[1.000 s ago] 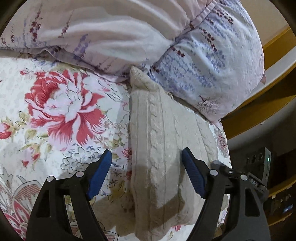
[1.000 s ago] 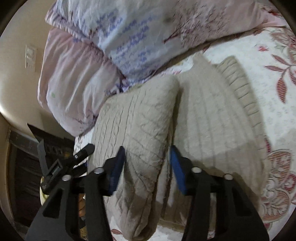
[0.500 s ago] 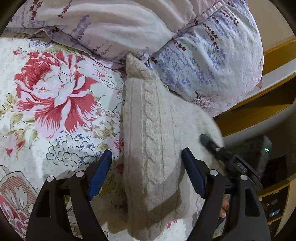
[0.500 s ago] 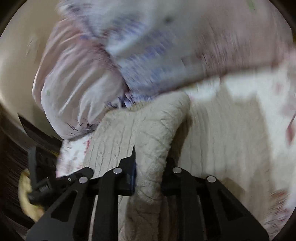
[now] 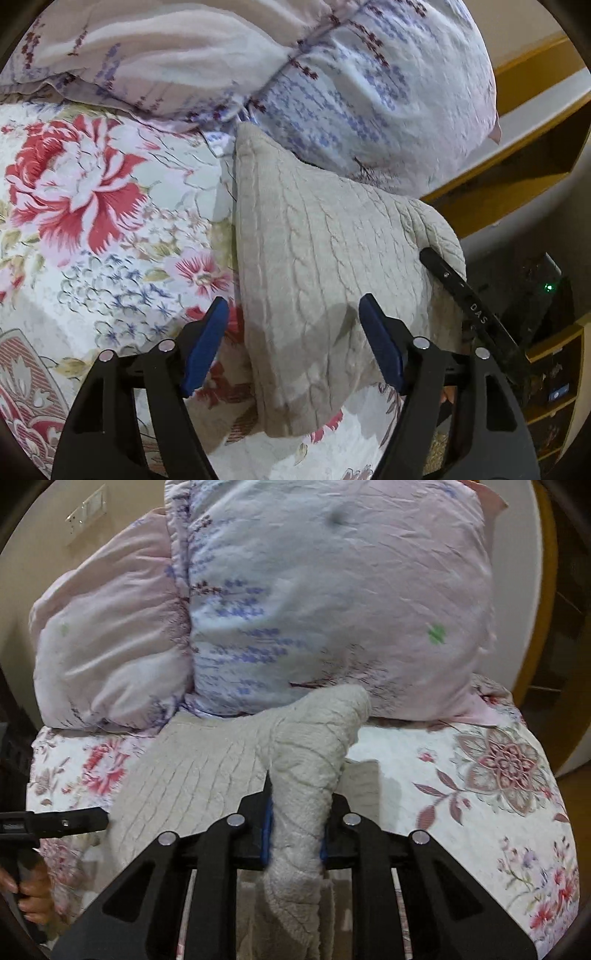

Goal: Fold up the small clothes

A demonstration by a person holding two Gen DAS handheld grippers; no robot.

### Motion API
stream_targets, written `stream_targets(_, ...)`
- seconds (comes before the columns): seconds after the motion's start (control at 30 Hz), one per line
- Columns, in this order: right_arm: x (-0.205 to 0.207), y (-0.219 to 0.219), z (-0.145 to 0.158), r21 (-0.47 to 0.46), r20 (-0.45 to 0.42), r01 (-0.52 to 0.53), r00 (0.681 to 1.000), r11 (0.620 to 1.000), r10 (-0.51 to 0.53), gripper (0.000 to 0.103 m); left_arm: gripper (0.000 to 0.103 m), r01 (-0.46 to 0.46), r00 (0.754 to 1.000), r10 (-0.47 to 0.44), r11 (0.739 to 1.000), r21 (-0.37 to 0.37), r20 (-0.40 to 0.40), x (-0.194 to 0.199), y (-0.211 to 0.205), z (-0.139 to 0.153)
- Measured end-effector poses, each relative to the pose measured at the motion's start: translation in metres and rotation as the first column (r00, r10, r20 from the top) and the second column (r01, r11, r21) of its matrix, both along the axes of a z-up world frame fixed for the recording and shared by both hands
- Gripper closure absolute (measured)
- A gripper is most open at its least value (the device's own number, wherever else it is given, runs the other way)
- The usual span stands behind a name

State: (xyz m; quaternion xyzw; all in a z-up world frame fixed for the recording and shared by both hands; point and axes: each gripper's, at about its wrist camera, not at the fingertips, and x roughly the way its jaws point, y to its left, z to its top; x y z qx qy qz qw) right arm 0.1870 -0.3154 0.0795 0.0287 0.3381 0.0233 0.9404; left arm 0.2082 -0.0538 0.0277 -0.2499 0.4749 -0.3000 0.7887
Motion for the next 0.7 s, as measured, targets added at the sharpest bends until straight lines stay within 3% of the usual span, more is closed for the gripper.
stream_targets(0.13, -0.009, -0.009, 0.004, -0.014, 0.052, 0.013, 0.999, 1.000, -0.012, 0.086, 0.031, 0.015, 1.000, -0.016, 1.000, 0.014, 0.008, -0.003, -0.004, 0.000)
stream_targets(0.23, -0.009, -0.019, -0.009, 0.004, 0.001, 0.028, 1.000, 1.000, -0.028, 0.086, 0.033, 0.034, 0.999, -0.034, 0.999, 0.019, 0.008, -0.005, -0.010, 0.000)
stream_targets(0.4, -0.004, -0.042, -0.033, 0.129, -0.084, 0.069, 0.995, 0.989, -0.058, 0.085, 0.033, 0.064, 0.998, -0.064, 0.997, 0.039, 0.010, -0.007, -0.018, -0.002)
stream_targets(0.5, 0.005, -0.059, -0.053, 0.223, -0.171, 0.100, 0.983, 0.970, -0.062, 0.072, 0.033, 0.076, 0.997, -0.076, 0.996, 0.037, 0.009, -0.008, -0.019, 0.000)
stream_targets(0.57, 0.000, -0.069, -0.053, 0.270, -0.175, 0.134, 0.981, 0.953, -0.088, 0.054, 0.033, 0.083, 0.996, -0.083, 0.996, 0.029, 0.013, -0.011, -0.018, 0.002)
stream_targets(0.7, -0.022, -0.084, -0.042, 0.360, -0.151, 0.138, 0.985, 0.923, -0.088, 0.045, 0.033, 0.081, 0.996, -0.082, 0.996, 0.027, 0.021, -0.015, -0.014, 0.006)
